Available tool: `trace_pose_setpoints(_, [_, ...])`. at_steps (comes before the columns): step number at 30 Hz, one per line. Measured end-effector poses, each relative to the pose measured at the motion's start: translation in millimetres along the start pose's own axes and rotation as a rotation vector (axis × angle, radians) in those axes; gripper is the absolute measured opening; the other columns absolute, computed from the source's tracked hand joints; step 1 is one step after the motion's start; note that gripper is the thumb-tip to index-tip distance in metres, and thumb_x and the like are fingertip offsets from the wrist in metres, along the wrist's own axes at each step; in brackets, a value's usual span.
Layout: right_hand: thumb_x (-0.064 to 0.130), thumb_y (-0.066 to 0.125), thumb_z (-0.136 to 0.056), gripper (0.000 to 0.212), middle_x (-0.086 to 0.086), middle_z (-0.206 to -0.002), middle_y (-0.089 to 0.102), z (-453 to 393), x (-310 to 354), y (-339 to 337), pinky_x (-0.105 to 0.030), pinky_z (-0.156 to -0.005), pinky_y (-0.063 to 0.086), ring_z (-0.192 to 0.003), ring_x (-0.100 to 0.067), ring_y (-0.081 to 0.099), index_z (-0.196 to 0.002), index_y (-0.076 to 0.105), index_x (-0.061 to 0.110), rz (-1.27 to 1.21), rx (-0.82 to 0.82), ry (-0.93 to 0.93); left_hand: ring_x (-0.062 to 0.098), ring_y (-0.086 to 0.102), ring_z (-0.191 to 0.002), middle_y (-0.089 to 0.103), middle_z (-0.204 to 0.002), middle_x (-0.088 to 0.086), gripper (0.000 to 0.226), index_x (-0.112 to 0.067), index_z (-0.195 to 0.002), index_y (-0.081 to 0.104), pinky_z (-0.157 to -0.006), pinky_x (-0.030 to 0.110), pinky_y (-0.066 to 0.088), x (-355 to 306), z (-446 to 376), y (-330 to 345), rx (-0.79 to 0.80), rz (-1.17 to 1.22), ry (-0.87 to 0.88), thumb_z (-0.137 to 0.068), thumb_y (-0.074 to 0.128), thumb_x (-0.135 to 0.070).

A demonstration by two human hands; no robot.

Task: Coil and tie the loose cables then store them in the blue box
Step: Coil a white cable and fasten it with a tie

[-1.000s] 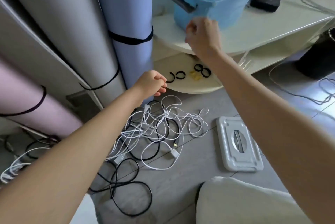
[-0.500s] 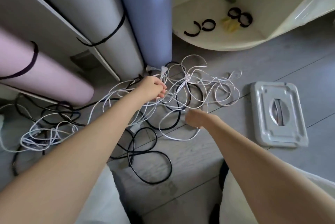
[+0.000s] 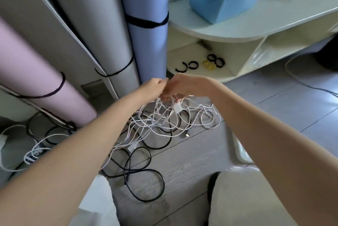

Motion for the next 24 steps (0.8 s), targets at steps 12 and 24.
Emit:
trace_pose_setpoints(12, [0.027,0.036,-0.101,0.038,-0.017,-0.099,0.063,117,88,-29,-0.027,-0.077,0.047,-0.08,-0.02,0.058,-0.086,0.062,0.004,-0.291,-0.359,-0.171,0.003,0.019,-0.029,0.032,-0.037,-0.008,0.037,-0.016,-0.064,0.039,-0.033,0.01,0.012,-98,107,-74,0.027,0.664,0.181,-0.1,0.035,-0.023])
trace_pose_setpoints(24, [0.013,0.039,-0.1,0.025,-0.002,-0.068,0.051,120,117,31,-0.024,-0.074,0.053,-0.061,-0.016,0.056,-0.097,0.062,0.005,-0.379,0.095,-0.393,0.005,0.022,-0.033,0.035,-0.041,-0.005,0.039,-0.014,-0.06,0.039,-0.032,0.015,0.017,-98,111,-100,0.068,0.926,0.21,-0.098,0.036,-0.023])
Point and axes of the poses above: each hand's wrist, its own z-axis away from the middle knuckle, its own y-axis out of the palm, x = y × z, the point moved 7 cm from there along -z, towards the middle knuckle
